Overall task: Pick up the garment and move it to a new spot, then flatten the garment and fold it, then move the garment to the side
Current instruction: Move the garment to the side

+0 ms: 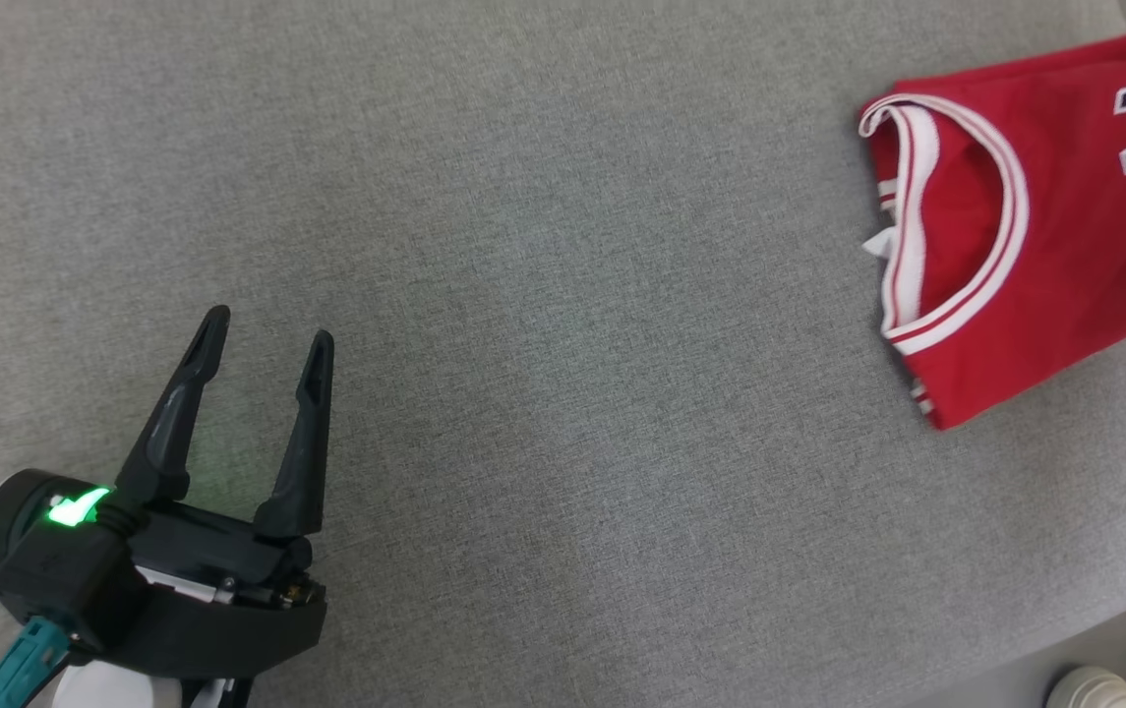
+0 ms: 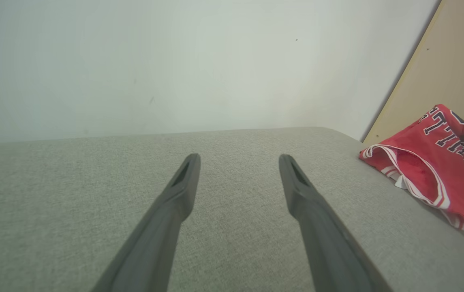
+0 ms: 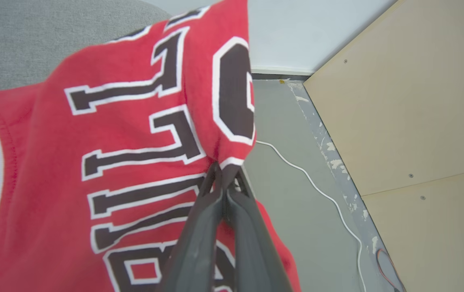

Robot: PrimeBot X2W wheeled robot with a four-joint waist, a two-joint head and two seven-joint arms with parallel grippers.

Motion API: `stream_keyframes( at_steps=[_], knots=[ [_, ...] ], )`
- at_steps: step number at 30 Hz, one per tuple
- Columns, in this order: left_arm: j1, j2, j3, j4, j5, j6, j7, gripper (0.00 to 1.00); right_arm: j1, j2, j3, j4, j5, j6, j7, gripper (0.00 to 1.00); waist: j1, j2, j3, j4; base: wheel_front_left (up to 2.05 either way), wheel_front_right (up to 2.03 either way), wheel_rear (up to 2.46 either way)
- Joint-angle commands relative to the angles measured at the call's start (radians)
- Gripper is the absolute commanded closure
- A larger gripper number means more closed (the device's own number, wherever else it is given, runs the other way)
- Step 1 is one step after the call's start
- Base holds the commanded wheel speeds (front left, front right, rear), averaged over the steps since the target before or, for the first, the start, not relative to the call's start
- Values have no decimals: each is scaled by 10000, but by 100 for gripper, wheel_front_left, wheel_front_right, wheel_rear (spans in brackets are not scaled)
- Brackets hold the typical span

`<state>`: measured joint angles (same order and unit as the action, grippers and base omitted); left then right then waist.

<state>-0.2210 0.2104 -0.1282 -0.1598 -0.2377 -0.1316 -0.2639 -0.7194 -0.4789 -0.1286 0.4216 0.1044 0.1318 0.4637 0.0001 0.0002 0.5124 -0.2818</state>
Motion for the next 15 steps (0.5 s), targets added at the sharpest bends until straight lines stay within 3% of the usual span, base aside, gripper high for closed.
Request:
stream_keyframes(
  at_steps=[1,7,9,10,11,15],
  knots=[
    [-109,79,21,-58,-9,24,-3,0,-134,-104,-54,-5,-114,-20,-115,100,-1,-2,109,-75,0,0,0],
    [-86,90,50,-47,-54,24,-3,0,-345,-67,-297,294,-596,-20,-739,98,-1,-2,147,89,0,0,0],
    [-64,51,52,-8,-62,24,-3,0,-361,11,-354,391,-721,-20,-856,72,-1,-2,116,149,0,0,0],
    [-50,33,43,9,-70,24,-3,0,-347,25,-348,399,-779,-20,-952,42,-1,-2,95,181,0,0,0],
    [-29,2,33,39,-70,24,-3,0,-315,41,-336,407,-862,-20,-1071,0,-1,-2,51,222,0,0,0],
    [69,-135,135,143,-106,24,-4,0,-179,84,-81,295,-903,-20,-1656,0,-1,-2,-162,351,0,0,0]
  ],
)
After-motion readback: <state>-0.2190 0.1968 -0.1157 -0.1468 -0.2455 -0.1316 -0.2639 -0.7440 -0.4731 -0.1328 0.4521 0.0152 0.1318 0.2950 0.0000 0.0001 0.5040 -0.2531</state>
